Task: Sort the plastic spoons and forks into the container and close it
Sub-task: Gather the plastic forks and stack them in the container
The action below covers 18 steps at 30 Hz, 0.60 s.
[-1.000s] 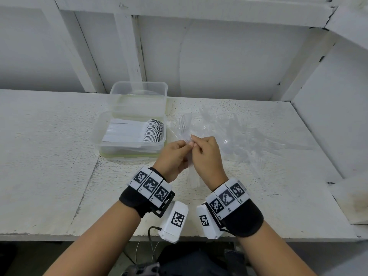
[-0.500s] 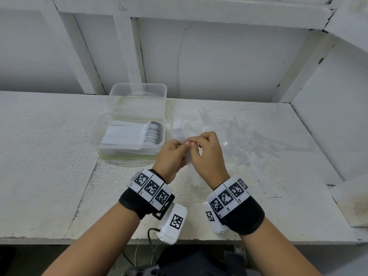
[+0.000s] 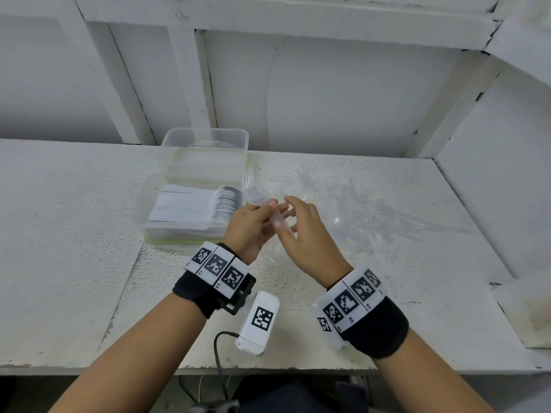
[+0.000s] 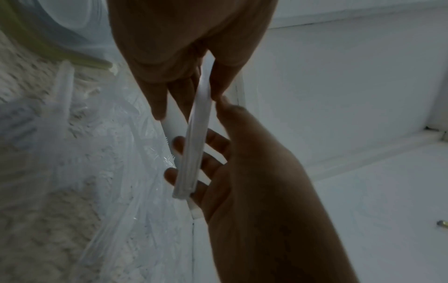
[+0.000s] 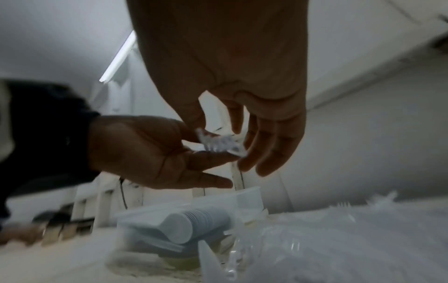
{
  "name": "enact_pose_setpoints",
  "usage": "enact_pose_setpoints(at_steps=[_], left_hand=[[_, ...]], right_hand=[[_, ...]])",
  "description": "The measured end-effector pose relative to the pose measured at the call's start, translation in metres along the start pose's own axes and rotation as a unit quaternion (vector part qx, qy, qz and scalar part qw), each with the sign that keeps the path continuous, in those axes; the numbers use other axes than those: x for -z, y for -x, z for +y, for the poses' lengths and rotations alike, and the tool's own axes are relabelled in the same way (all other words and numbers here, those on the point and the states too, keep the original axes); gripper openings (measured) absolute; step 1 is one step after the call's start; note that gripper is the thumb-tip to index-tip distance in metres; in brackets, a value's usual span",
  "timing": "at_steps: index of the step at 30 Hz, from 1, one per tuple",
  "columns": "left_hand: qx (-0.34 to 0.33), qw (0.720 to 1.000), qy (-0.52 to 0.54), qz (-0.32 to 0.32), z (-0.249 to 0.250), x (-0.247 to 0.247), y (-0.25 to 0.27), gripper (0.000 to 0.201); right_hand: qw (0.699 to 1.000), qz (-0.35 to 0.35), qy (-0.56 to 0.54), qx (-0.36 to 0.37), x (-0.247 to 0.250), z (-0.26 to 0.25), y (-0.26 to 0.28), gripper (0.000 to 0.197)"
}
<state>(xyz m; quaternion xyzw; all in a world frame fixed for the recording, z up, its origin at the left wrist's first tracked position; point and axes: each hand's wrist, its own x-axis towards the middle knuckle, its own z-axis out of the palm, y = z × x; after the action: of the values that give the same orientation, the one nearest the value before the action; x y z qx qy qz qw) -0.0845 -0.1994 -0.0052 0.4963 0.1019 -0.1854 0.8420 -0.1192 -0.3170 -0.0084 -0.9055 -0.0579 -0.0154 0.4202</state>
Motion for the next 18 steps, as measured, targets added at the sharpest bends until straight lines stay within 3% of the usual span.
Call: enact_pose_setpoints(at_steps=[5, 12, 18], left_hand=[[-0.010, 1.000, 0.014, -0.005, 0.004, -0.005, -0.006, 0.017], [-0.014, 1.000, -0.012, -0.014, 0.025, 0.004, -0.014, 0.020], [-0.071, 0.997, 0.012, 0.024, 0.063, 0.022, -0.030, 0.023]], right_hand=[[0.985, -0.015, 0.171, 0.033, -0.001, -0.004, -0.006, 0.048], [0.975, -0.012, 0.204, 0.087, 0.009, -0.004, -0.023, 0.045], [0.967, -0.056, 0.212, 0.132, 0.013, -0.007, -0.042, 0.042]])
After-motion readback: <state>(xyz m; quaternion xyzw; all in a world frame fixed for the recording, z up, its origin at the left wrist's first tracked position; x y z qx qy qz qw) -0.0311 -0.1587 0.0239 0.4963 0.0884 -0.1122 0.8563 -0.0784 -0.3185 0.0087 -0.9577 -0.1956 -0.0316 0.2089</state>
